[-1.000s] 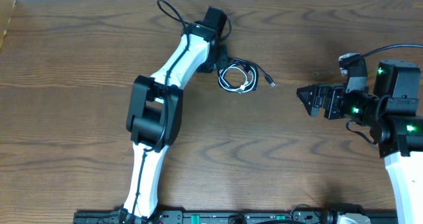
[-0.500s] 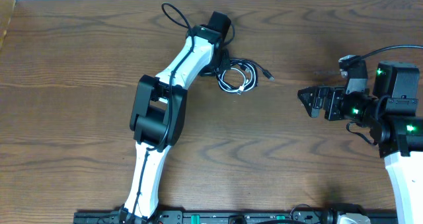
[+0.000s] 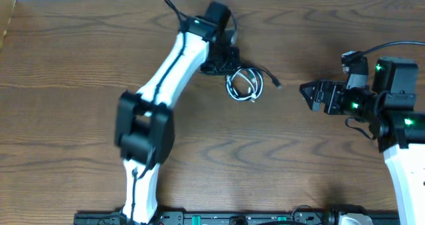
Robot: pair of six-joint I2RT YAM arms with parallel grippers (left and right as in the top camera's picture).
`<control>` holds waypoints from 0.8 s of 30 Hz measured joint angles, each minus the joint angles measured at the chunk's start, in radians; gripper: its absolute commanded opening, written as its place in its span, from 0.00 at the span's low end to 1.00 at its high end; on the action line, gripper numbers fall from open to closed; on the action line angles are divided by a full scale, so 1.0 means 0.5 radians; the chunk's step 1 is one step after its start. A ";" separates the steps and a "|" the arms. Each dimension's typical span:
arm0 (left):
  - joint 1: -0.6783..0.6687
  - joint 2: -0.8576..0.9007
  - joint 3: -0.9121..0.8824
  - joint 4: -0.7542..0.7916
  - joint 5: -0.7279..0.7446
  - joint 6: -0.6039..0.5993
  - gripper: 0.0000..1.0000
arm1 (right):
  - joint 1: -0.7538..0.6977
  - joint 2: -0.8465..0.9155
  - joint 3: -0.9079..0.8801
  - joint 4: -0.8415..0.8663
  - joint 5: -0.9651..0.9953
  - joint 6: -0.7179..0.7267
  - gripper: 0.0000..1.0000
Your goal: Untangle cables
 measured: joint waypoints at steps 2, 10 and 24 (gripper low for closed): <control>-0.003 -0.119 0.001 -0.047 0.117 0.099 0.07 | 0.031 0.051 0.000 0.034 0.002 0.084 0.88; -0.006 -0.239 0.001 -0.105 0.585 0.430 0.07 | 0.233 0.233 0.000 0.195 0.020 0.394 0.87; 0.000 -0.238 0.001 -0.107 1.089 0.567 0.07 | 0.405 0.455 0.000 0.261 0.072 0.527 0.68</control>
